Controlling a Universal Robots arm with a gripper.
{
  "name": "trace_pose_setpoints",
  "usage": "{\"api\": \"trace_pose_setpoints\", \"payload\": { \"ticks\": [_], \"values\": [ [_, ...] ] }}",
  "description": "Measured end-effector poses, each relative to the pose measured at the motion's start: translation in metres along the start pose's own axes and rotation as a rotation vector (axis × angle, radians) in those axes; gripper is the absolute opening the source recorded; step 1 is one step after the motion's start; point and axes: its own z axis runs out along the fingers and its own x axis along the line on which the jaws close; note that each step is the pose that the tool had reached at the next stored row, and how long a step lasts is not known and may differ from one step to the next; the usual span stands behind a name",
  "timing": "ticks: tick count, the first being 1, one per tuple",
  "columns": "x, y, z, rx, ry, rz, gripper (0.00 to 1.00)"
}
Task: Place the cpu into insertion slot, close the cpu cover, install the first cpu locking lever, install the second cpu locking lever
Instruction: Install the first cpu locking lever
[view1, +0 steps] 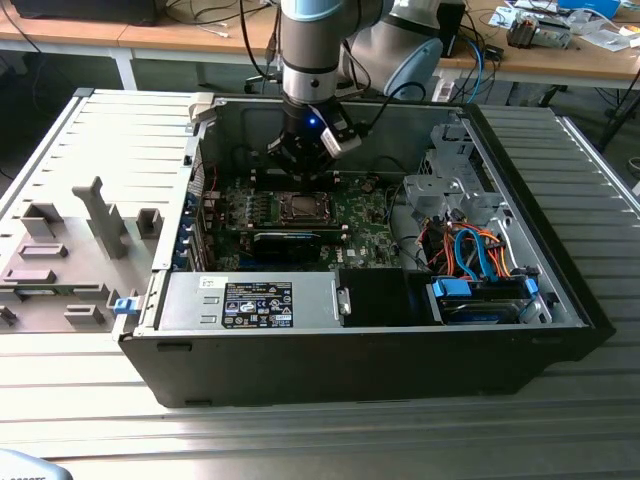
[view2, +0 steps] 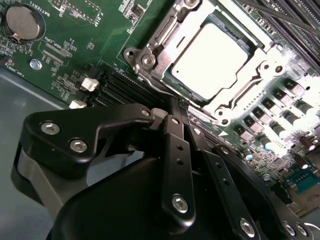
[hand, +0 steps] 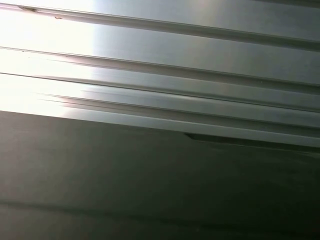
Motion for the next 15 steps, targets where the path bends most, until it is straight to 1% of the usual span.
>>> {"api": "trace_pose_setpoints", "payload": {
  "ticks": [7, 10, 11, 13, 15],
  "values": [
    [-0.0049, -0.0006, 0.0020, 0.0002, 0.0004, 0.000, 0.11],
    [-0.0054, -0.0009, 0.0019, 0.0001, 0.0008, 0.000, 0.11],
    [-0.0054, -0.0010, 0.0018, -0.0010, 0.0007, 0.000, 0.11],
    [-0.0057, -0.0009, 0.0010, -0.0079, -0.0008, -0.001, 0.11],
    [-0.0060, -0.0005, -0.0013, -0.0145, -0.0029, 0.000, 0.11]
  ]
}}
